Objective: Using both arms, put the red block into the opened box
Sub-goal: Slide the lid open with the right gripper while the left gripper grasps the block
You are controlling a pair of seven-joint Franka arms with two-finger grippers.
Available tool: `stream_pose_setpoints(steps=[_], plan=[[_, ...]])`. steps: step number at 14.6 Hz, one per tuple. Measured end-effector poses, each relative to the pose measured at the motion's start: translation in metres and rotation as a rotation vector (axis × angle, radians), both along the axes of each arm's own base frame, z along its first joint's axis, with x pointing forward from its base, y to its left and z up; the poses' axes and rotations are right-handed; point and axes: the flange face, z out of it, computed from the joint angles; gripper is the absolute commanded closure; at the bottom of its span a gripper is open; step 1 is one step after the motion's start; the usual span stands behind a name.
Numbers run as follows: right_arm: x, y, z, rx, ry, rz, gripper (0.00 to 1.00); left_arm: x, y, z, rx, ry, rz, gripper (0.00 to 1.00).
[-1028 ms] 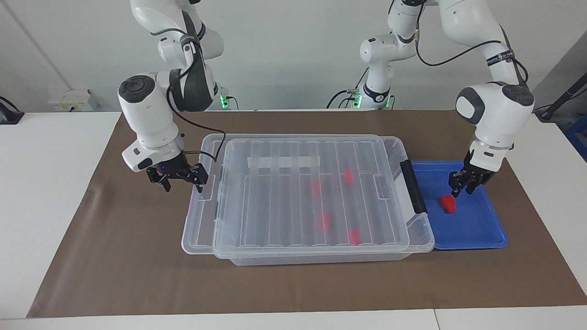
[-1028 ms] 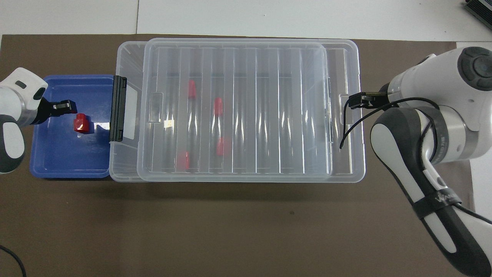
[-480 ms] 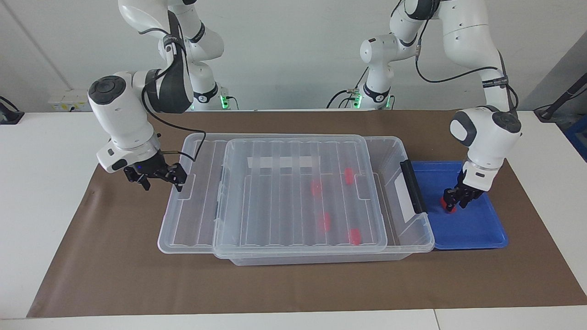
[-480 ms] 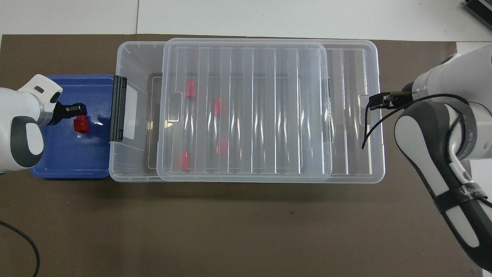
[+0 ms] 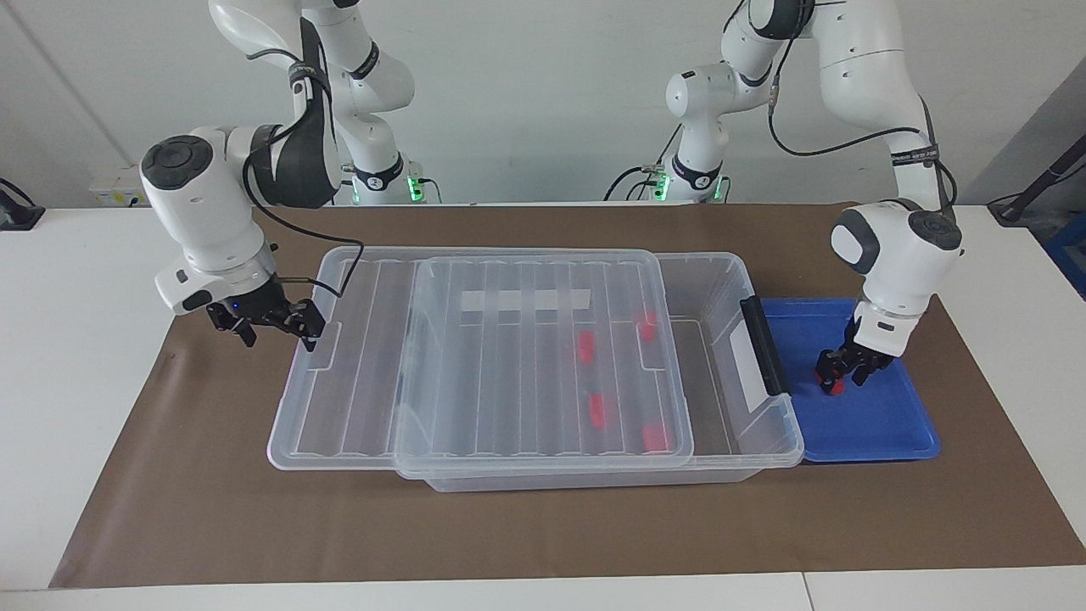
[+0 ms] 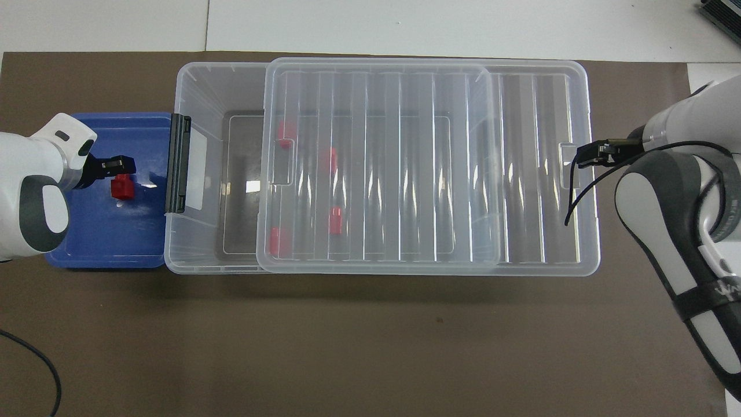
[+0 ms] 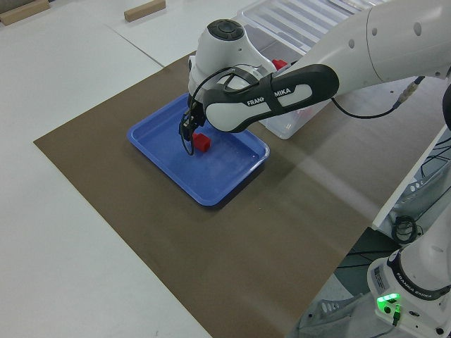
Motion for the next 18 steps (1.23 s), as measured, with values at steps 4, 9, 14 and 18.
stream_pose_setpoints(steps=[4,9,14,18], plan=[[-0.003,-0.015,0.004,-0.007,0.005,-0.006,0.0,-0.001,0.0,-0.003,0.001,0.005,-0.008,0.31],[-0.005,-0.025,0.006,-0.03,0.008,-0.01,0.0,-0.004,0.0,-0.01,0.003,0.015,-0.023,0.31],[-0.007,-0.037,0.007,-0.049,0.015,-0.02,0.0,-0.008,0.0,-0.017,0.004,0.017,-0.029,0.31],[-0.008,-0.042,0.008,-0.073,0.021,-0.018,0.0,-0.01,0.0,-0.02,0.005,0.009,-0.03,0.51]])
